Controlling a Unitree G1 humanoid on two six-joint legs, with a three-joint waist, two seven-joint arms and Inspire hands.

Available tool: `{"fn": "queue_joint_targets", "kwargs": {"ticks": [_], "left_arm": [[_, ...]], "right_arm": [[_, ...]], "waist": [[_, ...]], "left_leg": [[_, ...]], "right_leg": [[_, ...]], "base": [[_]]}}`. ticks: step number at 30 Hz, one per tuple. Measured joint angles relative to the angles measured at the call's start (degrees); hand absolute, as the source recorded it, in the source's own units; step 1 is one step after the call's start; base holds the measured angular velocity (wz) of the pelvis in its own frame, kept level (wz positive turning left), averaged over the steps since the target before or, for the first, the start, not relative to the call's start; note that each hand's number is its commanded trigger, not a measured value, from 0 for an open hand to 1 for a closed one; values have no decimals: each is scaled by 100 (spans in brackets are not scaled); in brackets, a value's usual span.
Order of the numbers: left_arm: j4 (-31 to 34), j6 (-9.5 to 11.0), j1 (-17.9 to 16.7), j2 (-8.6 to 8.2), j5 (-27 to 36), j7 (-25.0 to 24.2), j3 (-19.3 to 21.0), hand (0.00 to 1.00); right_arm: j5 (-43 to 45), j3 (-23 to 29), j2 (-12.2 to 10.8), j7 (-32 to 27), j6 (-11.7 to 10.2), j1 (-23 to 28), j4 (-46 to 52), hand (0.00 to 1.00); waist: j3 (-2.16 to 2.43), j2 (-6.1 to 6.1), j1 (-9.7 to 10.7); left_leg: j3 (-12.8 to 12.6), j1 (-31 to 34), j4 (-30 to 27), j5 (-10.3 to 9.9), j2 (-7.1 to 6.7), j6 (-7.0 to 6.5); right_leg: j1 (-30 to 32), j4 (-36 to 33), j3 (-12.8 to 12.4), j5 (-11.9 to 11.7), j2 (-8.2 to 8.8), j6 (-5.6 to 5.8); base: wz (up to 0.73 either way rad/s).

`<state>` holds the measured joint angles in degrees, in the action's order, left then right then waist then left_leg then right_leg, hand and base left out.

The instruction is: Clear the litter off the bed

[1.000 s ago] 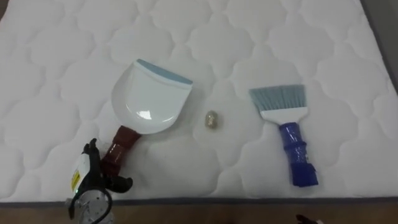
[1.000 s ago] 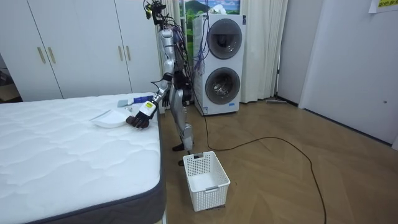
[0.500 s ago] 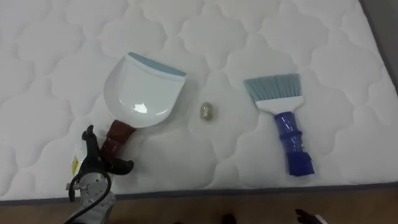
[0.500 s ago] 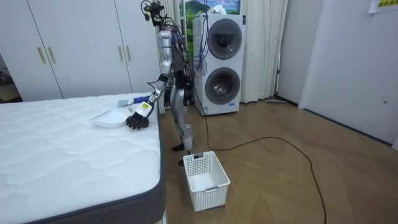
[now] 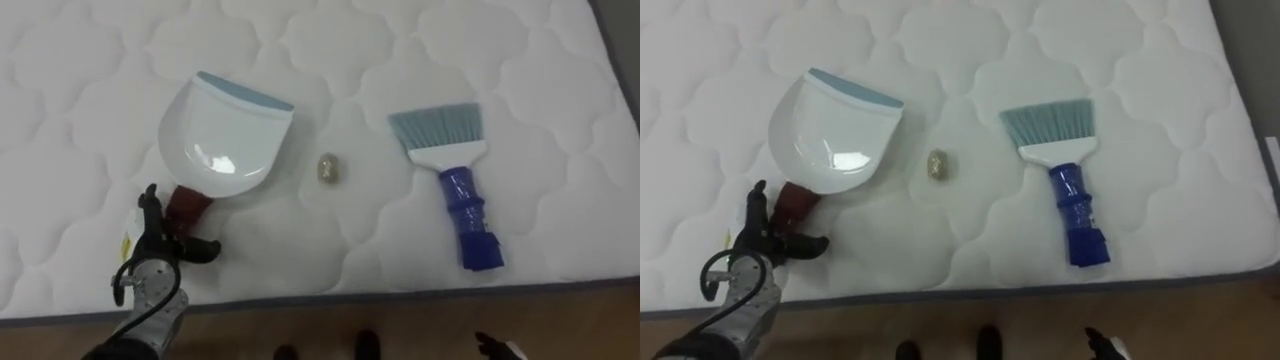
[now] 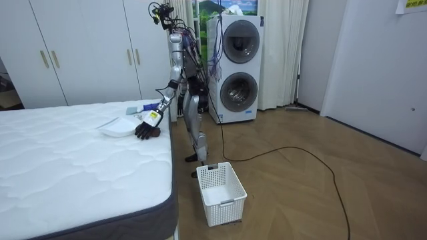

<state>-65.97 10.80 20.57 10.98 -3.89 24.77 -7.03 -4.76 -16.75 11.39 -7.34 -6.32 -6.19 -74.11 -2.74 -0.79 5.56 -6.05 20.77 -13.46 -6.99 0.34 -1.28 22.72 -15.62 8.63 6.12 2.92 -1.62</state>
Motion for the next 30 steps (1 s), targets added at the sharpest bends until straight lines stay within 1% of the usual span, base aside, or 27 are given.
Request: {"fn": "queue_joint_targets", "kwargs": {"ticks": [5,7,11,13,17,18,19,21,23,25,27,29,30], "left_arm": [[-73,-85,42,36,52,-119,4,0],[-101,-87,77,54,200,-168,2,0],[-238,-105,178,70,215,-264,2,0],[-321,-163,254,83,214,-303,2,0],[-335,-216,263,116,213,-352,-44,0],[-335,-231,268,133,218,-373,-105,30],[-335,-243,274,141,218,-385,-110,100],[-341,-337,346,168,222,-412,-109,100],[-363,-380,376,192,227,-409,-107,100],[-393,-406,401,252,226,-377,-100,100],[-398,-446,445,422,225,-303,-93,100],[-474,-476,505,519,225,-303,-95,100],[-524,-524,541,518,224,-293,-96,100]], "right_arm": [[-101,-5,0,38,18,5,71,0],[-181,-8,0,51,17,6,77,0],[-161,3,-5,52,28,9,114,0],[-150,3,-5,58,69,6,131,0],[-163,2,-5,61,139,6,188,0],[-174,2,-5,60,151,4,201,0],[-176,1,-5,60,152,0,206,0],[-176,2,-2,57,206,-11,252,0],[-177,2,0,55,232,-19,268,0],[-179,1,0,55,264,-24,279,0],[-178,0,0,55,277,-43,276,0],[-178,-2,-2,55,280,-53,279,0],[-179,-2,-3,55,293,-55,281,0]], "waist": [[0,1,30],[-1,2,37],[-6,12,69],[-8,15,80],[-14,24,119],[-15,27,119],[-15,27,119],[-19,35,121],[-20,36,122],[-20,36,128],[-20,35,143],[-21,34,171],[-21,34,180]], "left_leg": [[-38,16,0,0,7,0],[-42,15,-6,0,14,0],[-39,16,-23,0,7,0],[-39,16,-32,0,0,0],[-42,13,-53,0,-4,0],[-49,23,-67,0,-2,0],[-54,39,-76,0,-1,0],[-84,96,-111,0,11,0],[-109,109,-124,0,14,0],[-130,109,-132,0,15,0],[-134,114,-150,0,15,-1],[-143,115,-163,0,19,-1],[-166,115,-173,-2,26,-3]], "right_leg": [[42,-24,-53,12,0,-4],[41,-33,-58,13,3,-4],[39,-55,-56,14,11,-2],[39,-67,-58,14,13,-2],[54,-117,-61,31,23,-3],[70,-129,-68,31,24,-4],[88,-137,-69,31,25,-4],[167,-198,-72,36,37,-8],[192,-219,-83,38,42,-8],[198,-231,-90,38,43,-8],[201,-239,-91,38,43,-8],[199,-248,-91,38,52,-8],[200,-252,-103,40,58,-4]], "base": [[-2],[0],[0],[0],[0],[0],[-4],[-5],[-5],[-2],[0],[0],[0]]}}
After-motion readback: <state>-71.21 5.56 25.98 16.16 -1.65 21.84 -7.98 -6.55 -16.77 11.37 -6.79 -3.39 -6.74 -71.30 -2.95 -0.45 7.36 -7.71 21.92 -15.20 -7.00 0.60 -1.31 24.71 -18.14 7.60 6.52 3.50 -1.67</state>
